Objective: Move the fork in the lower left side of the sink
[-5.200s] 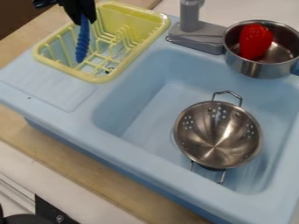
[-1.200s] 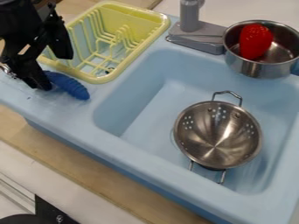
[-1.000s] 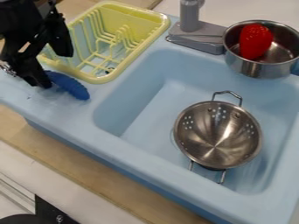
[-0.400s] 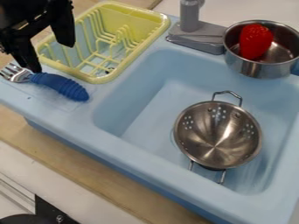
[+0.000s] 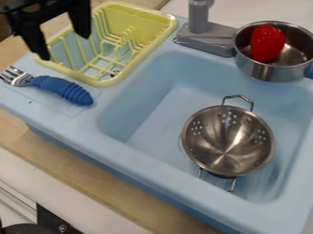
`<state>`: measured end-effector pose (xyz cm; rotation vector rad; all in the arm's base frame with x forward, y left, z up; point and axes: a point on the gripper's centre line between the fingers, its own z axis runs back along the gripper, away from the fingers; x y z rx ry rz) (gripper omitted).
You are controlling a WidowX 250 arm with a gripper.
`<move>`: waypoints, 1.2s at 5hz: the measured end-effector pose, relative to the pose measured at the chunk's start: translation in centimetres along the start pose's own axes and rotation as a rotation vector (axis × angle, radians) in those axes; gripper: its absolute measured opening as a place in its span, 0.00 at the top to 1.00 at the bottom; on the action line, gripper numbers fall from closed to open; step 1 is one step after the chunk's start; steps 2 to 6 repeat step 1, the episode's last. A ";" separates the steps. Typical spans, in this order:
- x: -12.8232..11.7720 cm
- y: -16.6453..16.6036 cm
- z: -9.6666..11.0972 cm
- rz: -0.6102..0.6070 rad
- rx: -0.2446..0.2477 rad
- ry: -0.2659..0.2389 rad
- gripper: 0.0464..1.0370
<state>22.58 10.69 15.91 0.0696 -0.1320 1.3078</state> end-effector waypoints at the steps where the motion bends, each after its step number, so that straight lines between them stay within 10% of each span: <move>1: -0.6 -1.5 -0.5 -0.243 -0.057 0.017 0.04; 6: -0.6 -1.5 -0.5 -0.243 -0.057 0.017 0.04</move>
